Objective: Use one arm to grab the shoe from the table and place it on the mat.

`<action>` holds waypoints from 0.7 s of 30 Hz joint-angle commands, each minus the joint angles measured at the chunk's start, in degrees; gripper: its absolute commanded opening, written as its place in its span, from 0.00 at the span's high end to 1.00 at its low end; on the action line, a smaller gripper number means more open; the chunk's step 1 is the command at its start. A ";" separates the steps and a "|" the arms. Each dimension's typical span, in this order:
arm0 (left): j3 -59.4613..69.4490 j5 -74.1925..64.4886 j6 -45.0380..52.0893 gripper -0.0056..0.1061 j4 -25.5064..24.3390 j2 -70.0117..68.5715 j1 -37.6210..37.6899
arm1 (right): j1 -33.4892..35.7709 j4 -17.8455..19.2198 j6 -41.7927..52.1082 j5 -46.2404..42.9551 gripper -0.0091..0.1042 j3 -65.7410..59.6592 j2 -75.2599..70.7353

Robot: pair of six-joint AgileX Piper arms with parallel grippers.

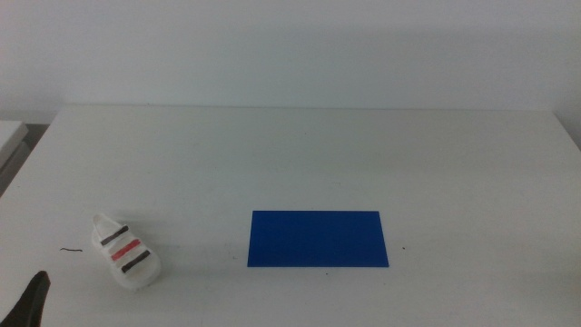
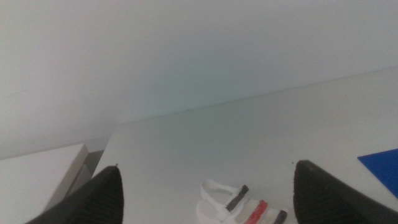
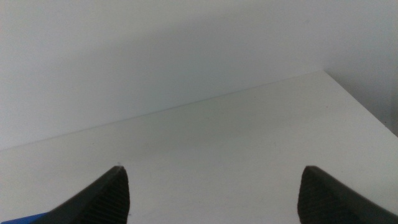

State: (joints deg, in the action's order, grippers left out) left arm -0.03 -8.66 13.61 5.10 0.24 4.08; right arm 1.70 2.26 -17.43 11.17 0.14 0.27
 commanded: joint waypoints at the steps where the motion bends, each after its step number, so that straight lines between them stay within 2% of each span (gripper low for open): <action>1: 0.03 0.38 -0.10 0.11 -0.17 -0.24 -0.08 | 0.10 0.54 0.20 -0.53 0.22 -0.14 -0.27; 3: -1.99 -1.69 -2.39 0.11 0.27 2.11 -0.68 | 0.10 0.54 0.20 -0.53 0.22 -0.14 -0.27; 5: -9.23 -6.77 -5.61 0.11 2.33 9.29 -2.04 | 0.10 0.54 0.20 -0.53 0.22 -0.14 -0.27; 7: -18.64 -17.39 -8.63 0.11 4.82 19.60 -4.34 | 0.10 0.54 0.20 -0.53 0.22 -0.14 -0.27; 11: -34.72 -33.19 -14.44 0.11 5.99 38.68 -7.96 | 0.10 0.54 0.20 -0.53 0.22 -0.14 -0.27; 13: -41.98 -39.38 -19.88 0.11 6.33 47.48 -8.48 | 0.10 0.54 0.20 -0.53 0.22 -0.14 -0.27; 14: -53.44 -45.75 -29.61 0.11 5.80 62.09 -7.02 | 0.10 0.54 0.20 -0.53 0.22 -0.14 -0.27; 18: -61.01 -49.15 -43.06 0.11 3.55 73.77 -4.19 | 0.10 0.54 0.20 -0.53 0.22 -0.14 -0.27; 21: -63.79 -48.91 -46.63 0.11 2.94 80.86 -2.49 | 0.10 0.54 0.20 -0.53 0.22 -0.14 -0.27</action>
State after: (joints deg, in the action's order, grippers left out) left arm -62.36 -57.14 -29.53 8.87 78.27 0.59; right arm 1.70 2.26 -17.43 11.17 0.14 0.27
